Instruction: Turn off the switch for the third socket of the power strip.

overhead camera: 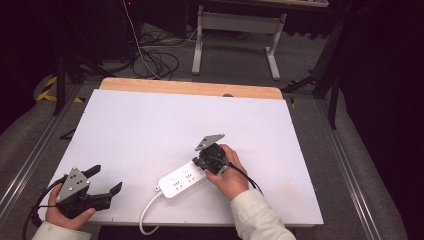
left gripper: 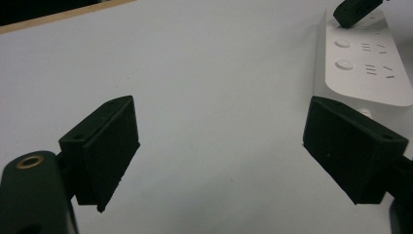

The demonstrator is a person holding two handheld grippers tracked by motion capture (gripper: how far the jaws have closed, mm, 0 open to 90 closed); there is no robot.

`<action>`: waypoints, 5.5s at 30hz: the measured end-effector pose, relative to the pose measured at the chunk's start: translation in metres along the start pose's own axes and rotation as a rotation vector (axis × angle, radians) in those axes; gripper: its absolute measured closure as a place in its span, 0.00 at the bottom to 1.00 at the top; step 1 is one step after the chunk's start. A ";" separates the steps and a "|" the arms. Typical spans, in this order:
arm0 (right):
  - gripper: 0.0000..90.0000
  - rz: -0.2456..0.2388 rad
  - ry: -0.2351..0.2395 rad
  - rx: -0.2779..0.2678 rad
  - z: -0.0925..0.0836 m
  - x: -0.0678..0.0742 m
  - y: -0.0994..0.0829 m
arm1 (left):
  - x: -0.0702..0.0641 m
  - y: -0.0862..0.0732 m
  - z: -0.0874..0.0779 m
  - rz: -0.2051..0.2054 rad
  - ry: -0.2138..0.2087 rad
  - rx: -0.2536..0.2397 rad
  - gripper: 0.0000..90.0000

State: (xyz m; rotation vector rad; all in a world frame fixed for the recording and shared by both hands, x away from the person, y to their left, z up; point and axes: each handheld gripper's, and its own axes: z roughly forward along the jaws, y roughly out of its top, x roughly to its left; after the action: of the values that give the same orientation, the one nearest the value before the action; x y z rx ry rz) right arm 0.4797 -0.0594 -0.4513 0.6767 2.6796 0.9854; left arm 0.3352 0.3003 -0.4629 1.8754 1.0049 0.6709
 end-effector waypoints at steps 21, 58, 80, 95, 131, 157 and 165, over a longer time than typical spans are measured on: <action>1.00 -0.002 -0.029 0.025 0.001 0.005 0.004 | -0.002 0.000 0.001 0.005 -0.001 0.003 0.15; 1.00 0.030 -0.002 -0.147 -0.028 0.008 0.004 | -0.001 0.000 0.002 0.002 -0.005 0.004 0.15; 0.53 0.002 -0.055 -0.288 -0.060 0.014 0.000 | -0.001 0.000 0.002 0.004 0.001 0.001 0.15; 0.41 0.029 -0.095 -0.340 -0.096 0.008 -0.031 | -0.001 0.000 0.001 0.004 -0.002 0.001 0.15; 0.28 0.194 -0.147 -0.310 -0.118 -0.025 -0.139 | -0.001 0.001 0.000 0.007 -0.021 0.010 0.15; 0.28 0.251 -0.153 -0.198 -0.108 -0.025 -0.173 | -0.002 0.002 -0.002 0.038 -0.006 0.023 0.15; 0.30 0.221 -0.164 -0.217 -0.108 -0.023 -0.171 | -0.003 0.002 -0.001 0.029 -0.010 0.019 0.15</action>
State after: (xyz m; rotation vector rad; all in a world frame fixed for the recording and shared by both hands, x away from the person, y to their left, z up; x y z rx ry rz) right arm 0.4040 -0.2459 -0.4805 0.9746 2.3504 1.1961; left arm 0.3336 0.2977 -0.4612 1.9112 0.9825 0.6701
